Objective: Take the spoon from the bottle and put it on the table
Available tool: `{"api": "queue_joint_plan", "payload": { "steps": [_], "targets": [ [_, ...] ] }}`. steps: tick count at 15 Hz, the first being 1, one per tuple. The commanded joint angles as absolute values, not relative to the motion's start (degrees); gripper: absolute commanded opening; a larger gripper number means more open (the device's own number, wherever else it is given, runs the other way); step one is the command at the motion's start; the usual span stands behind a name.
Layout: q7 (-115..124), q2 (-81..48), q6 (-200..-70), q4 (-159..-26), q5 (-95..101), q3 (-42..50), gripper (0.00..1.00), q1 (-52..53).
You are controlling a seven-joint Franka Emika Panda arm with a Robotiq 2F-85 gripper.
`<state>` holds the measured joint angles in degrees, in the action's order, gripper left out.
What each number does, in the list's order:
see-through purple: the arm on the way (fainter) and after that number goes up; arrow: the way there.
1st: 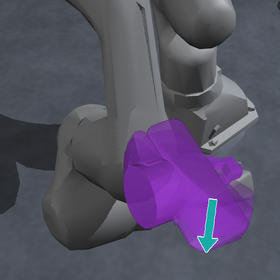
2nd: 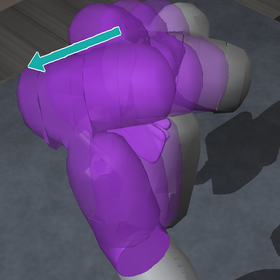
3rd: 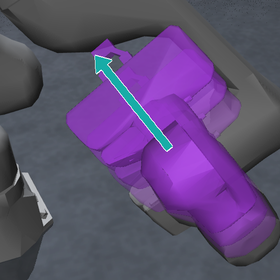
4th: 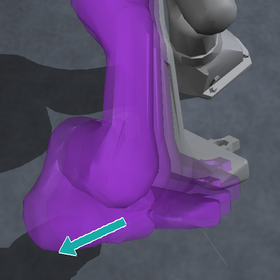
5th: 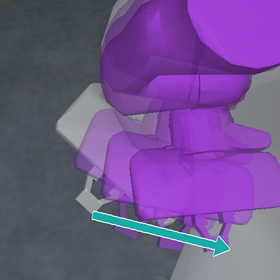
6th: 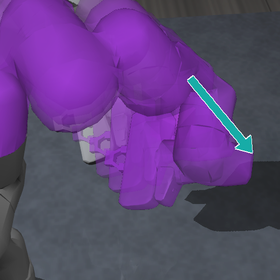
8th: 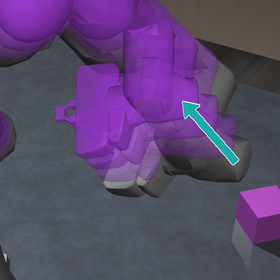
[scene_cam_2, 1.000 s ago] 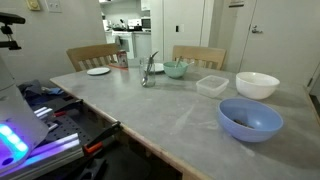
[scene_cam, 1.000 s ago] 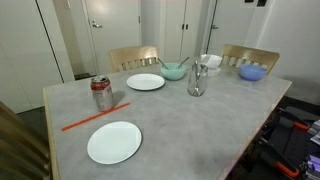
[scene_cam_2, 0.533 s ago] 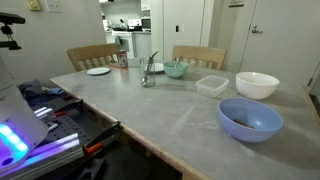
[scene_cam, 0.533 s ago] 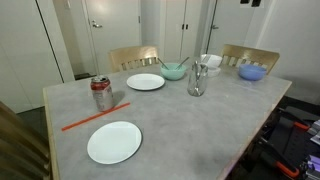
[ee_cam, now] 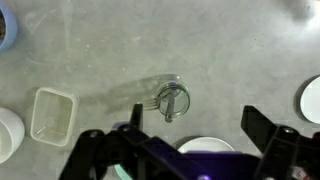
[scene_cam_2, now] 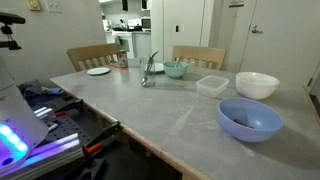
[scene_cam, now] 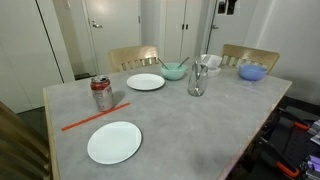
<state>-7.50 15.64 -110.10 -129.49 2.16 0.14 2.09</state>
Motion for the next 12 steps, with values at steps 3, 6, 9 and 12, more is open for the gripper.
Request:
{"api": "queue_joint_plan", "payload": {
  "steps": [3,6,9,12],
  "targets": [
    [-15.43,6.69,-117.80,-126.42,2.86,0.74,1.00,1.91],
    [-17.03,4.00,-118.51,-125.74,2.85,0.67,1.00,1.60],
    [-15.80,5.19,-118.29,-127.09,2.28,0.36,1.00,1.68],
    [-17.15,3.85,-117.87,-126.93,2.36,-0.40,1.00,2.48]
  ]
}}
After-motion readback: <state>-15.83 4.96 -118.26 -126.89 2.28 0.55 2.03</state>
